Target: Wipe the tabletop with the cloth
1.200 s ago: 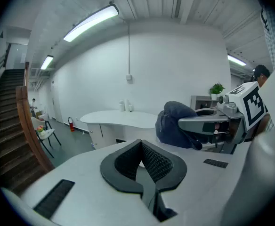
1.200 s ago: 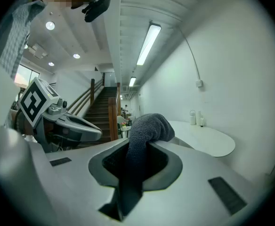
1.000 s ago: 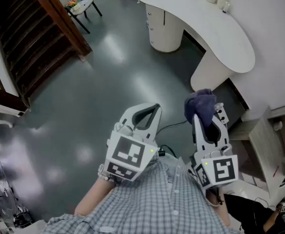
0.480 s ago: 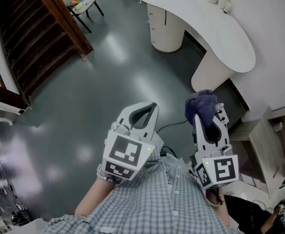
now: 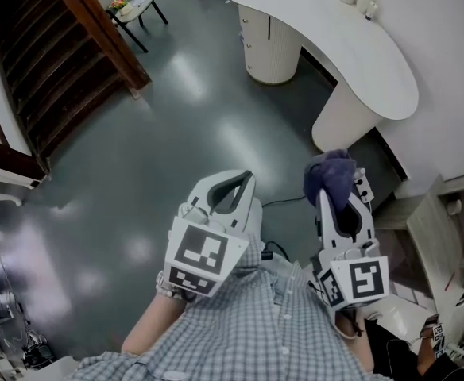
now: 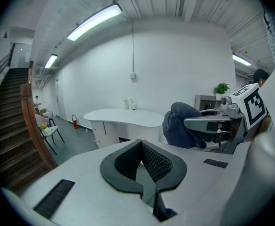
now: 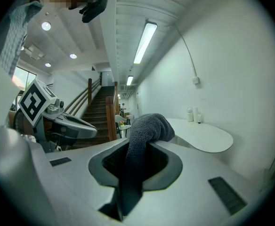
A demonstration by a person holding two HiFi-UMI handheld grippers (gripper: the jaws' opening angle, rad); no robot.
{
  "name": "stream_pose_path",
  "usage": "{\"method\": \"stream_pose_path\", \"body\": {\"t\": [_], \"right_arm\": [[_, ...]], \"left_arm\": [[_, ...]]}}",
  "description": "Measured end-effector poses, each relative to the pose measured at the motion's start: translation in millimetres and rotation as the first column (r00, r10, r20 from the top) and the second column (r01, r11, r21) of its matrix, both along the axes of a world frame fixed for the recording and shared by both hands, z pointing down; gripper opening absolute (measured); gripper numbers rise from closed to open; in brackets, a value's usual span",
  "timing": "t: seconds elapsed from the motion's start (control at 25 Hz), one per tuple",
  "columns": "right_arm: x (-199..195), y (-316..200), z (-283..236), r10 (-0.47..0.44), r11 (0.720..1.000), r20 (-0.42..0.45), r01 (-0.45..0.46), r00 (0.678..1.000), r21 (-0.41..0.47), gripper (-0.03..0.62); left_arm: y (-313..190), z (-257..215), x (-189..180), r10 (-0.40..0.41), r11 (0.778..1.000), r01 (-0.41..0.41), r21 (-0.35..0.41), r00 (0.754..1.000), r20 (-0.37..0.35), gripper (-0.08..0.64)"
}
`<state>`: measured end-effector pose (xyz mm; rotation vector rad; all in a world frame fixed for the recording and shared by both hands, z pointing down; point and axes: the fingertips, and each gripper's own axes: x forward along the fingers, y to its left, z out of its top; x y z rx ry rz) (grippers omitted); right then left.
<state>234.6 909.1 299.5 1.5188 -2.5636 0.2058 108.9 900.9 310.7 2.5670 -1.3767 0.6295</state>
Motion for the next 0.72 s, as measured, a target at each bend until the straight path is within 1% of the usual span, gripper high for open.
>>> {"method": "stream_pose_path", "body": {"t": [0.32, 0.48, 0.6, 0.72], "right_arm": [[7, -56, 10, 0.041, 0.999, 0.0, -0.041, 0.999, -0.031, 0.054], [-7, -97, 8, 0.021, 0.999, -0.016, -0.021, 1.0, -0.029, 0.054], [-21, -133, 5, 0.023, 0.999, -0.012, -0.023, 1.0, -0.035, 0.052], [-38, -169, -1, 0.022, 0.999, -0.015, -0.022, 1.0, -0.027, 0.054]], "left_arm": [[-62, 7, 8, 0.051, 0.999, -0.051, -0.015, 0.999, 0.007, 0.005], [-102, 11, -5, 0.054, 0.998, -0.053, -0.032, 0.999, 0.008, 0.005], [-139, 11, -17, 0.047, 0.998, -0.047, -0.046, 0.999, -0.008, 0.005], [-176, 8, -30, 0.055, 0.997, -0.056, -0.044, 0.998, -0.009, 0.005]]}}
